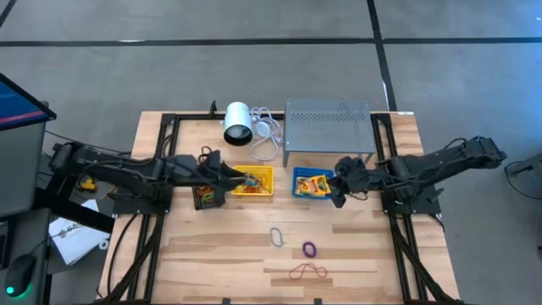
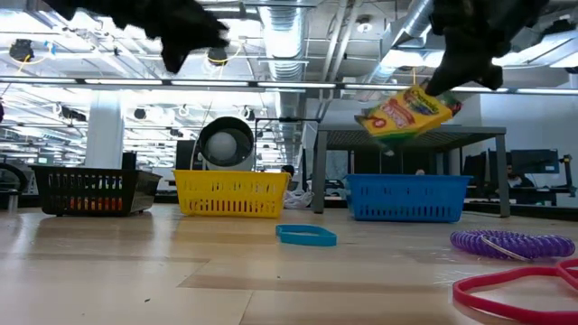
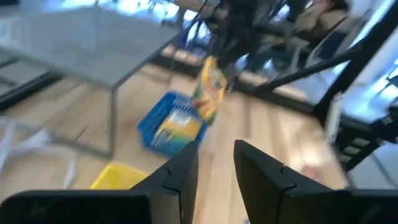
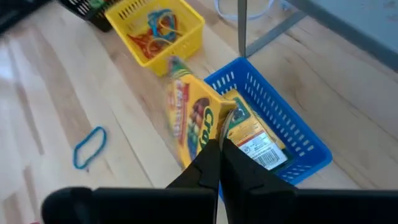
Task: Pick & Place Office Desk Supplies
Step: Put the crayon box into the blue bin
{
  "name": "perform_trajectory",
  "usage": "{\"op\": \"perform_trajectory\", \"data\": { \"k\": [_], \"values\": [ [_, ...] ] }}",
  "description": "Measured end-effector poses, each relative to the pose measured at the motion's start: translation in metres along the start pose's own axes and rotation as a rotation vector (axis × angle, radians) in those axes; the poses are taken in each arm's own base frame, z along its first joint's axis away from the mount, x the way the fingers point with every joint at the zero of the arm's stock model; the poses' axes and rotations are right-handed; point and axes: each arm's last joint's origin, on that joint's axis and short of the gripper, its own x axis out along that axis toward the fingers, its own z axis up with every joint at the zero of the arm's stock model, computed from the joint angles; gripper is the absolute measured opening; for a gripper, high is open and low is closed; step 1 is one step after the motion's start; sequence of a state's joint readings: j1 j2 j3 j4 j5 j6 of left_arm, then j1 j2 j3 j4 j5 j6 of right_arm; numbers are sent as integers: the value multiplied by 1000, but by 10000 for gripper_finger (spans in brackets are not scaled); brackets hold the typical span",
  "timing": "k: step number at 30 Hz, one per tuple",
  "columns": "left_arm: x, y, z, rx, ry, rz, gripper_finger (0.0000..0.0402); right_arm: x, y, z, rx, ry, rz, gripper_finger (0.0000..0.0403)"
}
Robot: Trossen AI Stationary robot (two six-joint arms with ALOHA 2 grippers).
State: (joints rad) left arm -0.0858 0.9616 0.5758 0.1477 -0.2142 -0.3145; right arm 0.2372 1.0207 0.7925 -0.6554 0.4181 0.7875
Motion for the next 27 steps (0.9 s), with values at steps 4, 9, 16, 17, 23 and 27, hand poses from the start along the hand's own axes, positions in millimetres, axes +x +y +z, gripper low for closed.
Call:
{"op": "perform_trajectory", "data": {
  "k": [4,9,16,17,23,27],
  "values": [
    [6,3,4,-9,-41,-8,98,8,0,0,-19,64,-52,0],
    [9,-3,14,-6,-139,-133,101,22,-1,3,-33,99,-112,0],
    [20,1,7,15,-105,-99,100,42,-5,4,-40,141,-185,0],
    [21,2,6,25,-97,-93,99,45,-5,4,-37,145,-195,0],
    [24,3,4,104,-95,-82,99,47,-1,14,-30,112,-216,0],
    [24,3,4,101,-95,-82,99,32,13,28,-30,42,-157,0]
  ]
}}
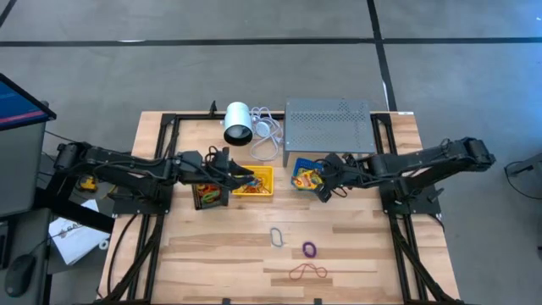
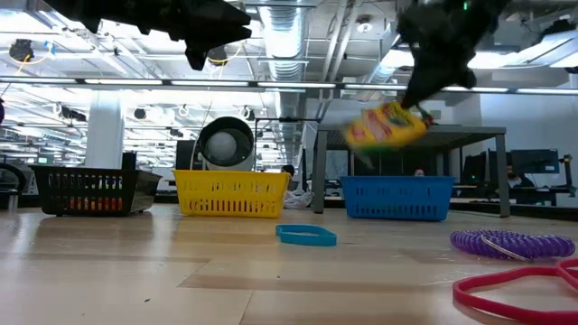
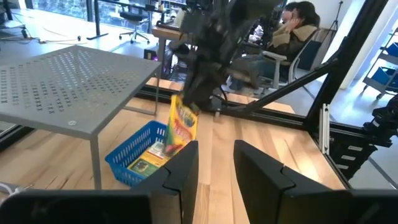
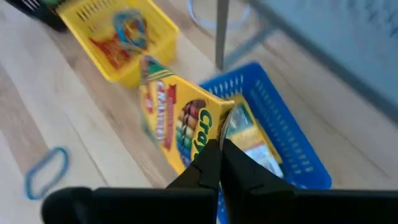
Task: Pick & Place Office Desk Supplies
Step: Put the crayon box into the blue bin
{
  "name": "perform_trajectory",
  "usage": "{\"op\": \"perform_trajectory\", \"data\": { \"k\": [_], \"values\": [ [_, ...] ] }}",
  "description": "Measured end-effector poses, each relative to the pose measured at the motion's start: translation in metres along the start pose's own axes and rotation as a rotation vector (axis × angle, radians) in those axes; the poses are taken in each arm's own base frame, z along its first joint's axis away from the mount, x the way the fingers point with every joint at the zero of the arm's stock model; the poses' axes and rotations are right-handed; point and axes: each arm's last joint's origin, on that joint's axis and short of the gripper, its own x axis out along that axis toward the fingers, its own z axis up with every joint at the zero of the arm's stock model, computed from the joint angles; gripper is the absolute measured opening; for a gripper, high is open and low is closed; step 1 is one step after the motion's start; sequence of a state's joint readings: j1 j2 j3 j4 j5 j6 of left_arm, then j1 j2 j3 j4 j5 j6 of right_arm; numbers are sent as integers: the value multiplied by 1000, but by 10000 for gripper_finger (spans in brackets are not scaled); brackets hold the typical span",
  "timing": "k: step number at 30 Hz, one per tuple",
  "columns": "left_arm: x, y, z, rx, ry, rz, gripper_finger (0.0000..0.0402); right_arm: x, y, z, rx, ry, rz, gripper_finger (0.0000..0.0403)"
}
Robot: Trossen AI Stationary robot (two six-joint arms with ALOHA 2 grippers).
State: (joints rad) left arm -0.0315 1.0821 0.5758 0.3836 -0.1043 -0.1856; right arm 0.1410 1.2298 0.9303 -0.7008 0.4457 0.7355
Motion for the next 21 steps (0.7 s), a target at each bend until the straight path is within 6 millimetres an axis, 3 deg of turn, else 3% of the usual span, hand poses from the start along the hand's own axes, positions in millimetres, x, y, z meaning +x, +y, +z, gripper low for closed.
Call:
{"op": "perform_trajectory", "data": {
  "k": [3,7,21],
  "values": [
    [0,0,0,2,1,0,99,-9,2,5,-7,-30,-10,0],
    [0,0,0,5,1,0,99,-7,-3,2,-22,-1,-80,0],
    [0,0,0,5,1,-1,99,30,3,-5,-135,67,-238,0]
  ]
}}
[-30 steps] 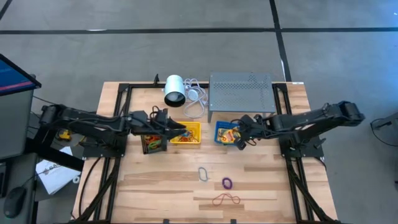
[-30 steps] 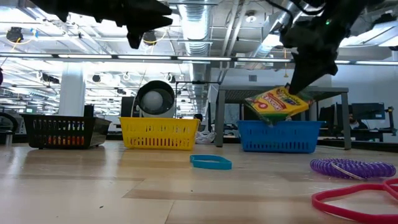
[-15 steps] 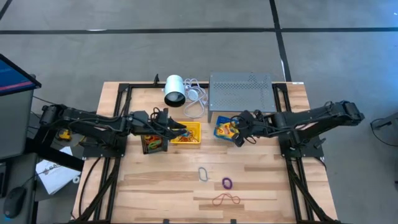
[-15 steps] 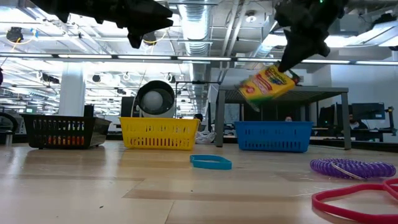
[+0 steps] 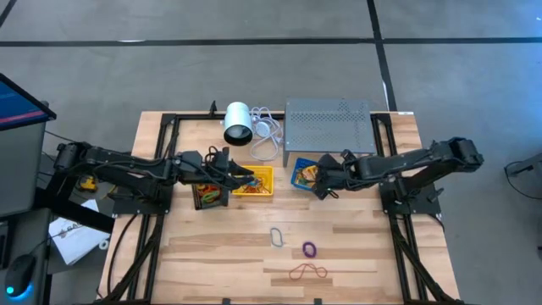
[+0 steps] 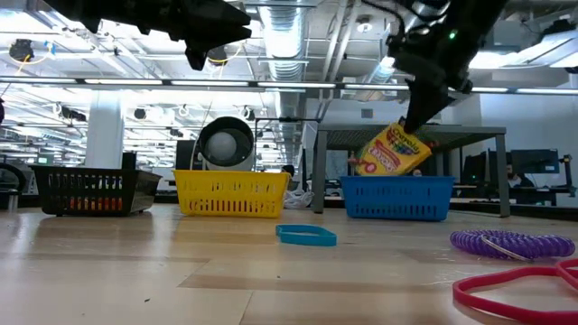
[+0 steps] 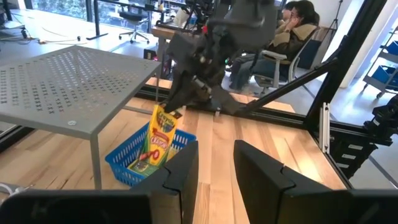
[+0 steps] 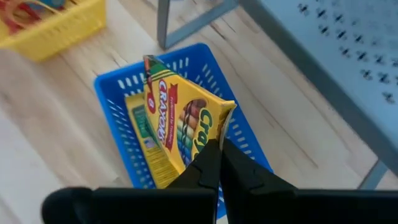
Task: Pick & Place Office Desk Supplies
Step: Put the crayon box into the blue bin
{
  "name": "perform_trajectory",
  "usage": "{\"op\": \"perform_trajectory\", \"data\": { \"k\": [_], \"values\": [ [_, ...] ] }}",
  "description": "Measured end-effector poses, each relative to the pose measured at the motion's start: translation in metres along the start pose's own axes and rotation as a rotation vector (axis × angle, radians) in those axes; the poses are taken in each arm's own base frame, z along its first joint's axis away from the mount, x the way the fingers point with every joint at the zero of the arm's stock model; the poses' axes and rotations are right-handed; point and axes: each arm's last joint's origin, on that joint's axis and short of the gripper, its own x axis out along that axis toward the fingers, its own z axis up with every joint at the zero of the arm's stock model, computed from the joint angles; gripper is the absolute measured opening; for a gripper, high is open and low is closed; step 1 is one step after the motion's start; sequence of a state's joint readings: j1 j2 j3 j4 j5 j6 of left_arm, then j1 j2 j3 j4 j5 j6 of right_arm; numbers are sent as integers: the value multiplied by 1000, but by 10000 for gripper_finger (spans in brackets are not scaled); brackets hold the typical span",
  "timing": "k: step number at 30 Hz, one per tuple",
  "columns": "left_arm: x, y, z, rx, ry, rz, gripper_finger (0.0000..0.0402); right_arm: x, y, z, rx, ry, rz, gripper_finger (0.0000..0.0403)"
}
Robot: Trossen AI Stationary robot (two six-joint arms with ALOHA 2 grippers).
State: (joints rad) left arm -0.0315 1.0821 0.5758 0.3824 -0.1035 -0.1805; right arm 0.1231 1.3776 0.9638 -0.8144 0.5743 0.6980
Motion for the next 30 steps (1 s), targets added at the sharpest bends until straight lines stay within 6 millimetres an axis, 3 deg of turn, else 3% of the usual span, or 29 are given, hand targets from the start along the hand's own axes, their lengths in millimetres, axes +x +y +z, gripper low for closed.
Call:
{"op": "perform_trajectory", "data": {
  "k": [7,26,30],
  "values": [
    [0,0,0,0,0,0,99,16,10,-4,-25,61,-11,0],
    [0,0,0,-4,0,0,99,5,18,-10,41,104,106,1],
    [0,0,0,-11,0,-1,99,5,19,-9,39,110,127,24]
  ]
}}
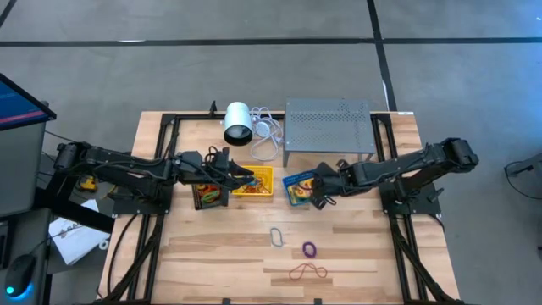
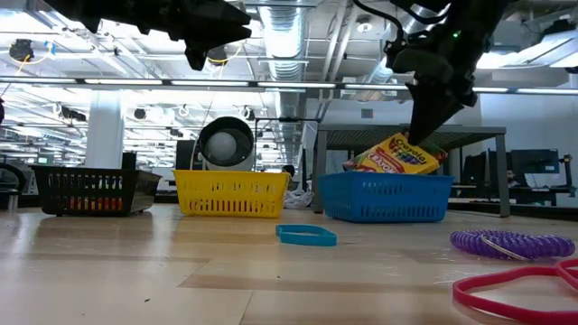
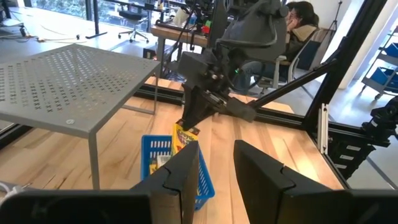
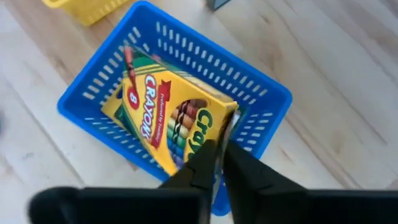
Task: Pick & Place Office Desk Supplies
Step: Put the crayon box into the blue bin, then put the violet spring keychain into the black bin
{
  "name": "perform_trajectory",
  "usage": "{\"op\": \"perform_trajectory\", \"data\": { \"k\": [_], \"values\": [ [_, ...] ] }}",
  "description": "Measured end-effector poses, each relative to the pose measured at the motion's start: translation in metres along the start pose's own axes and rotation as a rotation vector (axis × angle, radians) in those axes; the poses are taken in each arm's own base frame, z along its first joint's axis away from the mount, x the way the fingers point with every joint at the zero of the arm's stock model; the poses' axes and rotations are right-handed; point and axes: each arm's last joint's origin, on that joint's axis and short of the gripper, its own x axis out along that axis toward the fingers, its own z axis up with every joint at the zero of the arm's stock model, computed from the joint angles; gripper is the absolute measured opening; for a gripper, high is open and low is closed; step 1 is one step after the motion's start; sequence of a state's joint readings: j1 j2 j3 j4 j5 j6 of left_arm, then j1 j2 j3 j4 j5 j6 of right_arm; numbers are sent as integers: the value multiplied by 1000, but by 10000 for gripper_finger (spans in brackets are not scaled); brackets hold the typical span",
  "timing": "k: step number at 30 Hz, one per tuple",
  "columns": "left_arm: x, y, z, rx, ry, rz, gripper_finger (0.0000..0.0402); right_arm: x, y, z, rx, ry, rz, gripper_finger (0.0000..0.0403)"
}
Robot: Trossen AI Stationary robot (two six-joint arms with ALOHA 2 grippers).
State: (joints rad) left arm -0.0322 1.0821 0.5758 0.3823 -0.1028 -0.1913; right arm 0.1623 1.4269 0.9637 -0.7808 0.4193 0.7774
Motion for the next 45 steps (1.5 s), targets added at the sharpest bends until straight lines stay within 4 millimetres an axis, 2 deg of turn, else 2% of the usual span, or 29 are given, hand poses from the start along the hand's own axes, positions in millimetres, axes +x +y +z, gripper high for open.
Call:
{"op": "perform_trajectory", "data": {
  "k": [4,11,15,21,25,31,35,39,45],
  "values": [
    [0,0,0,0,0,0,99,0,2,1,-10,-4,24,81],
    [0,0,0,0,0,0,99,3,-2,6,20,15,50,210],
    [0,0,0,0,1,-3,99,3,-1,6,28,15,50,251],
    [0,-3,-1,-1,19,-93,99,-6,-2,6,29,1,65,245],
    [0,-4,-1,-1,28,-141,99,-29,2,12,9,-58,141,228],
    [-1,-4,-6,27,88,-167,99,-74,27,14,-100,-123,341,206],
    [-1,-4,-8,27,108,-164,99,-92,49,8,-190,-140,412,191],
    [-1,-4,-9,19,116,-162,99,-90,69,-4,-244,-90,400,171],
    [-1,-4,-10,-22,137,-179,99,-69,98,-31,-294,43,372,141]
  ]
}}
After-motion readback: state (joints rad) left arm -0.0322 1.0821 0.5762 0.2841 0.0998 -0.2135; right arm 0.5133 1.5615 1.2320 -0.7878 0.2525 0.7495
